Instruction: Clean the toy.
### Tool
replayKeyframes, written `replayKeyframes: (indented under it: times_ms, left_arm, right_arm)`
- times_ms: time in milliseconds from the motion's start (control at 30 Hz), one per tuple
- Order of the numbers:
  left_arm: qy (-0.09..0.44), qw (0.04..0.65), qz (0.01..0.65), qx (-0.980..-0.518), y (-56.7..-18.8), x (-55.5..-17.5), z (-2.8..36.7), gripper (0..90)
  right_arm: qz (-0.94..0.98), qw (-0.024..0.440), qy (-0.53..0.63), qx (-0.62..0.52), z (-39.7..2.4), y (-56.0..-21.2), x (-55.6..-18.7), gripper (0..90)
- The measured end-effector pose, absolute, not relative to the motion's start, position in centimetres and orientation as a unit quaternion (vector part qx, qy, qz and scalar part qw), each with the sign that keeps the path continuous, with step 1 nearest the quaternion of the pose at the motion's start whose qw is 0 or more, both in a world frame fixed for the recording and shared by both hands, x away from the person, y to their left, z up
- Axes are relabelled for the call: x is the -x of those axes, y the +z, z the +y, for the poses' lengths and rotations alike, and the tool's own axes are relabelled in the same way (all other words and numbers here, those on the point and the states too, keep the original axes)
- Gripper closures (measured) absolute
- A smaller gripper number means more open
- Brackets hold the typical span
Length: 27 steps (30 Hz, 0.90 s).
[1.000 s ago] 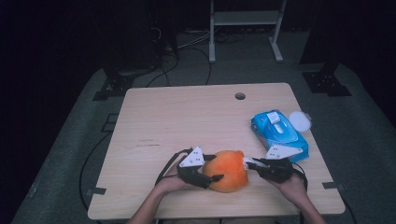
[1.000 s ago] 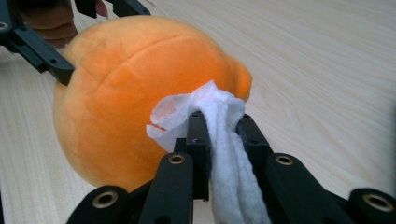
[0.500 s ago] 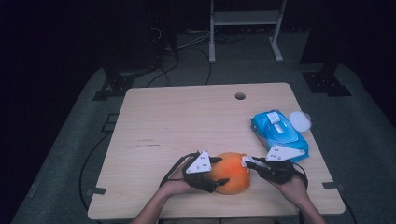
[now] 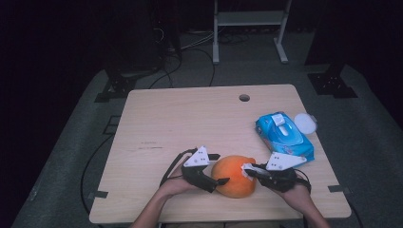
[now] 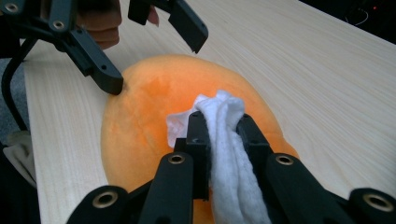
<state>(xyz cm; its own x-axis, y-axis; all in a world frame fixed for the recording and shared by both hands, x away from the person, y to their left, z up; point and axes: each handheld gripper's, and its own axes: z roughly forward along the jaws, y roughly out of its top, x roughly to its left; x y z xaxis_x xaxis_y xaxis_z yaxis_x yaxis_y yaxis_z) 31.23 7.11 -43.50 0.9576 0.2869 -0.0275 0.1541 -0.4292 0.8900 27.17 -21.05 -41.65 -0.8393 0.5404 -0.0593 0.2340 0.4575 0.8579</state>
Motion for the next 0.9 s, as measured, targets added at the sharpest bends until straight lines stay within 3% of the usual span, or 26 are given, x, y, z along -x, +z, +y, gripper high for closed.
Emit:
replayKeyframes:
  times_ms: [67, 267, 367, 600, 767, 800, 900]
  left_arm:
    - [0.05, 0.512, 0.133, -0.847, -44.2, -31.3, 6.8, 15.4]
    - [0.089, 0.507, 0.122, -0.849, -43.9, -30.5, 5.9, 29.7]
    - [0.108, 0.495, 0.107, -0.855, -43.5, -29.9, 5.4, 30.5]
    - [0.046, 0.528, 0.118, -0.84, -43.7, -31.1, 7.0, 19.5]
    - [0.015, 0.504, 0.155, -0.85, -44.6, -32.0, 6.4, 8.7]
    - [0.02, 0.505, 0.154, -0.849, -44.7, -31.9, 6.3, 10.3]
    - [0.062, 0.508, 0.144, -0.847, -44.1, -31.4, 6.3, 26.0]
  right_arm:
    - [0.837, 0.164, 0.466, -0.234, -21.2, -41.8, -27.4, 77.3]
    - [0.832, 0.167, 0.473, -0.235, -20.7, -41.1, -27.1, 77.3]
    - [0.836, 0.162, 0.48, -0.21, -19.6, -40.6, -26.6, 77.2]
    - [0.846, 0.161, 0.463, -0.212, -20.5, -41.1, -26.8, 77.2]
    - [0.848, 0.159, 0.462, -0.208, -20.4, -41.3, -26.8, 77.2]
    - [0.848, 0.16, 0.461, -0.207, -20.3, -41.4, -26.8, 77.2]
    - [0.845, 0.168, 0.461, -0.214, -20.4, -41.3, -26.9, 77.2]
